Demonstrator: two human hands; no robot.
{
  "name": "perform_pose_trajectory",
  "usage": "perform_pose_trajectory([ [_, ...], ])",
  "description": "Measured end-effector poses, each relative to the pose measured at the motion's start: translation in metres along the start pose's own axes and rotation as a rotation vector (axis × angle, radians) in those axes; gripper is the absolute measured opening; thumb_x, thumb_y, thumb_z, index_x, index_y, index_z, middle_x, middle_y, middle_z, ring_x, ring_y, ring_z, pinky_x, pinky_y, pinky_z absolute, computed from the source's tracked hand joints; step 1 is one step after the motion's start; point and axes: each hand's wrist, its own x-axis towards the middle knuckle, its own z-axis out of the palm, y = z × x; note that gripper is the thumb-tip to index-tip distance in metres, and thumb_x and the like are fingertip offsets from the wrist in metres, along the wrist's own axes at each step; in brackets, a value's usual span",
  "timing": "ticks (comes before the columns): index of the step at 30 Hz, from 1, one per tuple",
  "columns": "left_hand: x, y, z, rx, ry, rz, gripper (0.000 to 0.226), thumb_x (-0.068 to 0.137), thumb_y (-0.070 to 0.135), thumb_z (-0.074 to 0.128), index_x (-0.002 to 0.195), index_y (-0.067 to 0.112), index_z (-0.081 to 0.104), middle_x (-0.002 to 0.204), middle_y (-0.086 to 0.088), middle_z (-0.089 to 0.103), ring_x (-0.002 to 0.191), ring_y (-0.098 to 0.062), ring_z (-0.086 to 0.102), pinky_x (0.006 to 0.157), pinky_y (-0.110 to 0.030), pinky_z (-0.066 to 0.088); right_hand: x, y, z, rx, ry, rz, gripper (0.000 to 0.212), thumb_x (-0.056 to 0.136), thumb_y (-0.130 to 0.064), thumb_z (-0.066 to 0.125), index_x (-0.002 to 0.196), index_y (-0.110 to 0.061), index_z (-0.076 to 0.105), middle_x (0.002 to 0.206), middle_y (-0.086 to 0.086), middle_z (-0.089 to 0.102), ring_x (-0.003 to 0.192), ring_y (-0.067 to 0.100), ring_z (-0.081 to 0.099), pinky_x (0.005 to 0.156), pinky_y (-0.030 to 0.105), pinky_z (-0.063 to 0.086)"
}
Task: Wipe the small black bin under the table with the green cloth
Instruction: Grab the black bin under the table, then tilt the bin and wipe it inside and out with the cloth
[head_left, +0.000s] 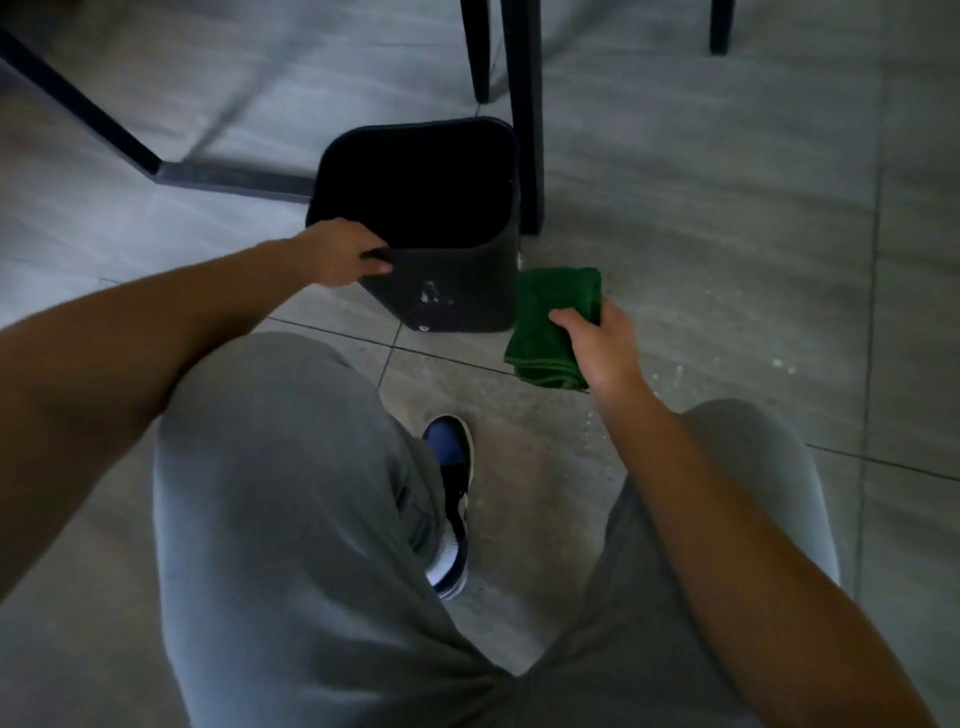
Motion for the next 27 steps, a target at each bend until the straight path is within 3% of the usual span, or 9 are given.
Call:
perform_pose_trajectory([
  [3,-0.005,0.017,-0.003,-0.048,0.061,0.131,0.029,0.099,0.026,0.063,0.117,0.004,0.071,0.114,-0.020,0.071,0.106,-0.034,0.064,0.094,-0.035,0.047,-0.001,0.006,-0.013,-0.192,0.013,-0.060,0.031,0.087,-0.032,0.076,0.115,-0.020,0.069,0.108,0.002,0.075,0.099,0.023,0.072,0.094,0.047,0.060],
  [6,-0.010,0.038,-0.018,-0.102,0.071,0.238,0.032,0.100,0.029,0.062,0.109,0.000,0.072,0.104,-0.013,0.071,0.098,-0.025,0.063,0.085,-0.028,0.044,0.004,0.016,-0.028,-0.193,0.021,-0.074,0.029,0.086,-0.032,0.079,0.112,-0.021,0.070,0.107,0.004,0.075,0.098,0.024,0.073,0.092,0.047,0.061],
  [8,-0.011,0.046,-0.029,-0.114,0.039,0.238,0.034,0.101,0.032,0.061,0.108,0.000,0.071,0.105,-0.013,0.070,0.098,-0.023,0.062,0.081,-0.029,0.042,0.004,0.020,-0.031,-0.202,0.042,-0.087,0.034,0.085,-0.034,0.080,0.115,-0.021,0.071,0.108,0.006,0.076,0.099,0.027,0.073,0.092,0.050,0.060],
  [11,-0.009,0.066,-0.035,-0.155,-0.022,0.188,0.034,0.102,0.032,0.059,0.113,0.002,0.070,0.112,-0.013,0.069,0.100,-0.019,0.061,0.078,-0.024,0.037,0.003,0.020,-0.031,-0.162,0.082,-0.104,0.024,0.089,-0.031,0.076,0.111,-0.026,0.067,0.106,0.004,0.074,0.098,0.028,0.072,0.092,0.049,0.060],
  [15,-0.006,0.107,-0.023,-0.317,-0.056,0.120,0.036,0.103,0.033,0.057,0.121,0.004,0.070,0.120,-0.012,0.068,0.107,-0.022,0.063,0.084,-0.025,0.044,0.002,0.014,-0.040,-0.190,0.239,-0.172,0.024,0.095,-0.028,0.071,0.115,-0.018,0.065,0.100,0.002,0.067,0.099,0.028,0.068,0.082,0.036,0.054],
  [17,-0.004,0.113,-0.015,-0.403,-0.062,0.065,0.039,0.104,0.036,0.055,0.127,0.008,0.068,0.126,-0.011,0.067,0.113,-0.025,0.063,0.095,-0.031,0.049,0.003,0.014,-0.050,-0.239,0.276,-0.190,0.025,0.096,-0.025,0.069,0.116,-0.012,0.065,0.099,0.001,0.065,0.097,0.026,0.065,0.077,0.029,0.045],
  [19,0.000,0.114,-0.021,-0.412,-0.108,0.021,0.041,0.103,0.040,0.055,0.130,0.010,0.067,0.129,-0.010,0.066,0.115,-0.027,0.064,0.104,-0.040,0.050,0.007,0.015,-0.063,-0.316,0.338,-0.203,0.028,0.094,-0.027,0.068,0.118,-0.013,0.065,0.103,0.003,0.067,0.099,0.027,0.066,0.078,0.030,0.045],
  [24,0.007,0.103,-0.035,-0.433,-0.265,-0.073,0.037,0.103,0.034,0.058,0.129,0.009,0.066,0.122,-0.011,0.069,0.110,-0.029,0.067,0.099,-0.045,0.056,0.014,0.022,-0.073,-0.417,0.485,-0.207,0.048,0.091,-0.027,0.066,0.139,-0.021,0.061,0.129,0.007,0.061,0.098,0.015,0.056,0.087,0.029,0.043],
  [27,0.008,0.097,-0.024,-0.621,-0.202,-0.105,0.046,0.095,0.047,0.066,0.127,0.014,0.070,0.121,-0.006,0.073,0.110,-0.025,0.070,0.103,-0.044,0.054,0.030,0.025,-0.075,-0.436,0.416,-0.188,0.039,0.092,-0.026,0.067,0.130,-0.020,0.067,0.120,0.009,0.069,0.104,0.028,0.066,0.087,0.032,0.049],
])
